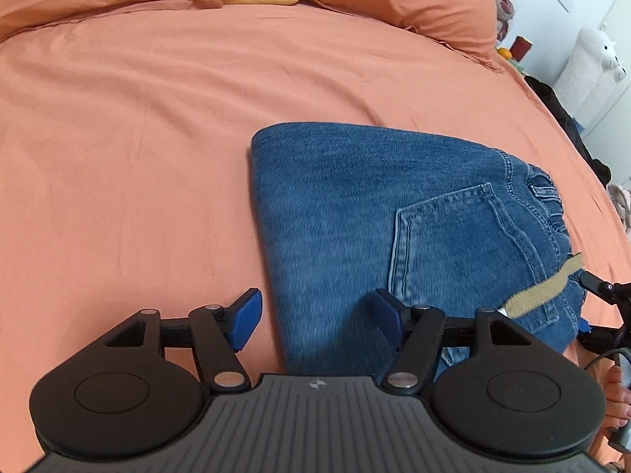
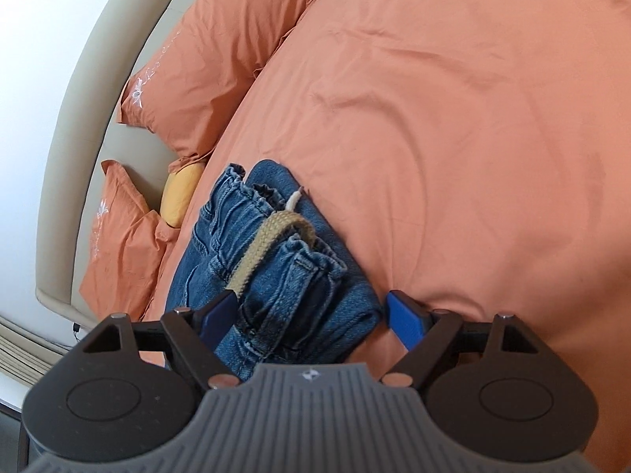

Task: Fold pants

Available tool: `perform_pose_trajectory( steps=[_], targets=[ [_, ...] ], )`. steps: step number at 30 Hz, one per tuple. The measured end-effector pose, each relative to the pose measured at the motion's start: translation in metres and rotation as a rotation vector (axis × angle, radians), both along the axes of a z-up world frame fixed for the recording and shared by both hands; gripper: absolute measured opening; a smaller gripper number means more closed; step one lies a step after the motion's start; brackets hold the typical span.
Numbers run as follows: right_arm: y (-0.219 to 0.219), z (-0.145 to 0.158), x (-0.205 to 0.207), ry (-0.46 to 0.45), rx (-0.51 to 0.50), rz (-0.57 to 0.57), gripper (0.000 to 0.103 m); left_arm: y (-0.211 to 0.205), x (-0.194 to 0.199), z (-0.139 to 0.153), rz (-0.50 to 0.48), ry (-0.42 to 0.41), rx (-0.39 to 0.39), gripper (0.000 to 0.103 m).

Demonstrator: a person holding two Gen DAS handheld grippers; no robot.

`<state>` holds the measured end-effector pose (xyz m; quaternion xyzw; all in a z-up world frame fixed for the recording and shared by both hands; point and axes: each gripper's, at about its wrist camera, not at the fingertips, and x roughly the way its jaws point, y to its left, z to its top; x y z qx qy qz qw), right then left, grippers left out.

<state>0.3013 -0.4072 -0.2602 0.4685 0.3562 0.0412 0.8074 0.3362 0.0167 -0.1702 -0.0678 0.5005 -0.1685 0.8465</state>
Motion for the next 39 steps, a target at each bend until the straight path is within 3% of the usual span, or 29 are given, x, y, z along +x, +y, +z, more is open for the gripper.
perform_pose_trajectory(
  steps=[5, 9, 11, 14, 15, 16, 19, 22, 32, 39],
  targets=[
    [0.005, 0.0, 0.006, 0.007, -0.009, -0.003, 0.075, -0.006, 0.015, -0.008, -0.034, -0.014, 0.004, 0.084],
    [0.007, 0.0, 0.01, 0.012, -0.025, -0.011, 0.067, -0.004, 0.026, -0.017, -0.043, 0.005, -0.041, 0.086],
    [0.009, 0.001, 0.01, 0.014, -0.041, -0.016, 0.062, -0.001, 0.029, -0.018, -0.045, 0.011, -0.078, 0.076],
    [0.009, 0.001, 0.008, 0.016, -0.029, -0.045, 0.043, -0.002, 0.033, -0.016, -0.03, 0.015, -0.1, 0.052],
    [0.009, 0.0, 0.007, 0.014, -0.01, -0.055, 0.041, -0.004, 0.033, -0.015, -0.026, 0.01, -0.086, 0.035],
    [0.01, 0.002, 0.007, 0.009, -0.011, -0.055, 0.04, -0.005, 0.034, -0.013, -0.019, 0.007, -0.068, 0.026],
    [0.017, 0.014, 0.006, -0.025, -0.079, -0.035, 0.035, -0.009, 0.035, -0.008, -0.011, 0.001, -0.063, 0.014],
    [0.02, 0.023, 0.003, -0.064, -0.105, -0.026, 0.032, -0.017, 0.027, 0.004, -0.008, -0.043, -0.029, 0.008],
    [0.041, 0.066, 0.0, -0.137, -0.167, 0.029, 0.029, -0.027, 0.001, 0.075, -0.023, -0.13, 0.059, 0.006],
    [0.102, 0.104, 0.001, -0.189, -0.162, 0.134, 0.028, -0.018, -0.023, 0.124, 0.015, -0.185, 0.151, 0.006]
  ],
)
